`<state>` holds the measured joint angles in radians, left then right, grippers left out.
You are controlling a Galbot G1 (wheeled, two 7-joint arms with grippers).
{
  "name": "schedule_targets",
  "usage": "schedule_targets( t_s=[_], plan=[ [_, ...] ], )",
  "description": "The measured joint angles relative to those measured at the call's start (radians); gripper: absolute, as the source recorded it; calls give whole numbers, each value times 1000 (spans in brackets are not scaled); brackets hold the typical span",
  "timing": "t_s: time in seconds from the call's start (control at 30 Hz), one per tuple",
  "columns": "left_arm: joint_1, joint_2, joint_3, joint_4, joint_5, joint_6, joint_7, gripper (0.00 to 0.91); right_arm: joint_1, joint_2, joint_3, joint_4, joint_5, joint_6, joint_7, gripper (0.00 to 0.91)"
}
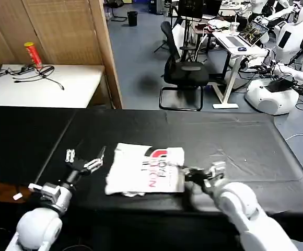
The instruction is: Fold and organize the clothes.
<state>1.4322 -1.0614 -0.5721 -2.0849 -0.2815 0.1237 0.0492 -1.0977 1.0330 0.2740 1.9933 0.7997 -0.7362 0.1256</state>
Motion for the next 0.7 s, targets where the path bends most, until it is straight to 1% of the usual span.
schedule_targets(
  t_s=[0.13, 0.23, 0.37, 0.53, 0.57, 0.6, 0.7],
  plan=[
    [2, -3, 0, 1, -60, 35, -29, 878, -28, -44, 41, 40, -26, 0, 5, 878],
    [3, -6, -1, 8, -72, 47, -49, 878, -59, -64, 70, 78, -38, 0, 23, 878],
    [14, -11, 8, 17, -68, 24, -53, 878, -118, -84, 118, 123, -48, 0, 4, 878],
    [26, -32, 26, 36, -78, -25, -45, 878, -223, -78, 190, 175, -135, 3, -38, 878],
    [29, -36, 29, 40, -73, -29, -49, 878, -245, -76, 200, 182, -152, 22, -39, 878],
    [33, -40, 33, 42, -72, -26, -54, 878, -272, -73, 211, 192, -172, 58, -39, 878],
    [49, -54, 42, 38, -70, -20, -77, 878, -348, -63, 231, 204, -249, 185, -23, 878]
  ],
)
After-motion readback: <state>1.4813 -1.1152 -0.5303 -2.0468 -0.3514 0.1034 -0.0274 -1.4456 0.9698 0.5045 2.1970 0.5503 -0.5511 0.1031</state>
